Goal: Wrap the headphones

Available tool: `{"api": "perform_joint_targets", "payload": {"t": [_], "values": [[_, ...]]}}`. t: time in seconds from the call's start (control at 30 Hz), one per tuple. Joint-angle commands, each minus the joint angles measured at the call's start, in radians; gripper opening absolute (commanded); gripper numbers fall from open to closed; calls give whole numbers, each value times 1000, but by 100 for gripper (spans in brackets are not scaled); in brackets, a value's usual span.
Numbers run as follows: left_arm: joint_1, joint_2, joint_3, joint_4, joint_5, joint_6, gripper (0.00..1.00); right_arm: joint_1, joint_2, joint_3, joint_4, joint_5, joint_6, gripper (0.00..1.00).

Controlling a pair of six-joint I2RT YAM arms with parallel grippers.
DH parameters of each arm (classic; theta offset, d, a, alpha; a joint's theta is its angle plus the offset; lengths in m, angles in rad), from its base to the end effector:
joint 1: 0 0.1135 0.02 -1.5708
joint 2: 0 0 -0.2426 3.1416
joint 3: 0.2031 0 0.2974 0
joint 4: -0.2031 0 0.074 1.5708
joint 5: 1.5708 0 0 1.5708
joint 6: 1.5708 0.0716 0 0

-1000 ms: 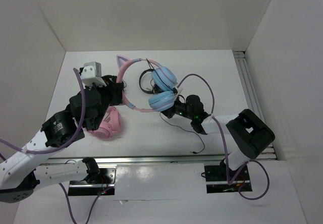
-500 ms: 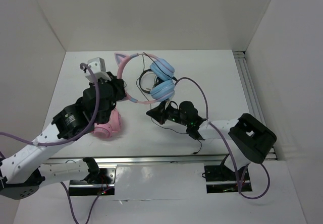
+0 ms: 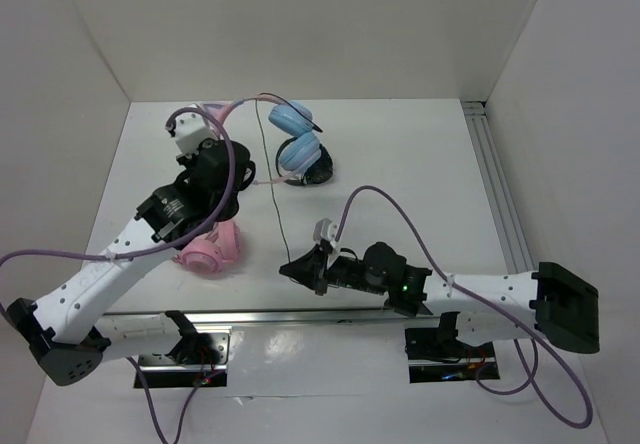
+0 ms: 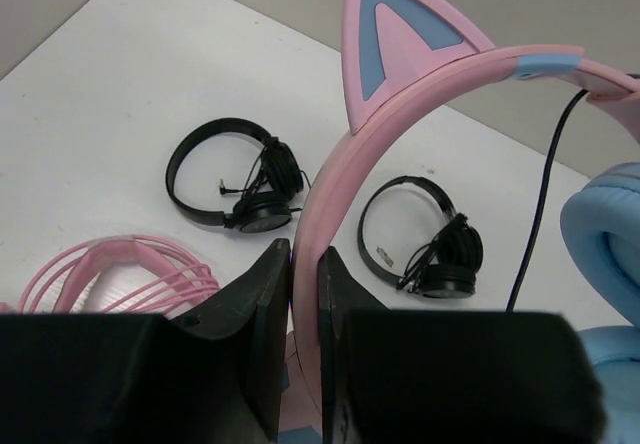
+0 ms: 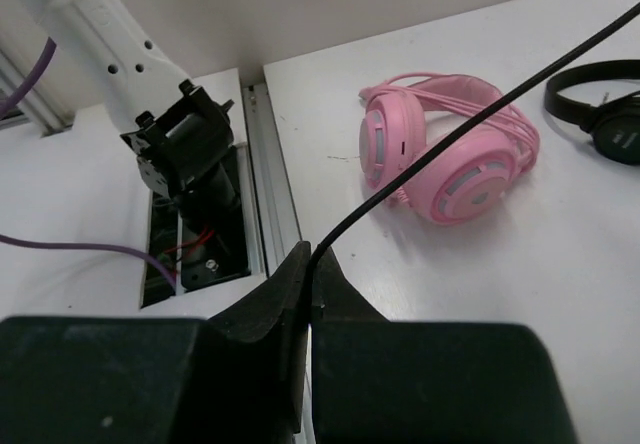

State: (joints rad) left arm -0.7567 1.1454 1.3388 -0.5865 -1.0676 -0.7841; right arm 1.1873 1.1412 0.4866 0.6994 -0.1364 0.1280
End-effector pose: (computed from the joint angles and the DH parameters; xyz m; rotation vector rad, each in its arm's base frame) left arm 0.2572 -0.1565 0.4078 -0.6675 1.6253 -0.0670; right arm 0.1150 0.3109 0.2108 -0.9283 1.3542 1.1354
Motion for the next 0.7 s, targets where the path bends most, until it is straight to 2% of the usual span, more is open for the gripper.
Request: {"api": "perform_joint_targets", "payload": {"t": [0.0,0.13,0.3,0.37,0.4,0.57,0.6,0.67], "values": [[46,-12,0,67,-25,-92,0,92,-73,6,-78,135,-60,0],[79,-3,-35,77,34,-64,0,153,-87,62,-153,204,-108,0],[79,71,-23,-79,-6,-142,0,163,-77,184,-245,247,-175,0],[45,111,-32,-140,-41,-179,0,163,-67,258,-337,276,-214,0],[45,126,-32,-215,-42,-222,0,163,-67,288,-377,326,-259,0],[8,184,-50,-357,-29,-210,0,163,-31,499,-665,533,-407,0],[8,185,-67,-357,-3,-193,0,163,-15,529,-701,610,-421,0],[8,185,-67,-357,46,-65,0,163,12,579,-764,684,-448,0]]}}
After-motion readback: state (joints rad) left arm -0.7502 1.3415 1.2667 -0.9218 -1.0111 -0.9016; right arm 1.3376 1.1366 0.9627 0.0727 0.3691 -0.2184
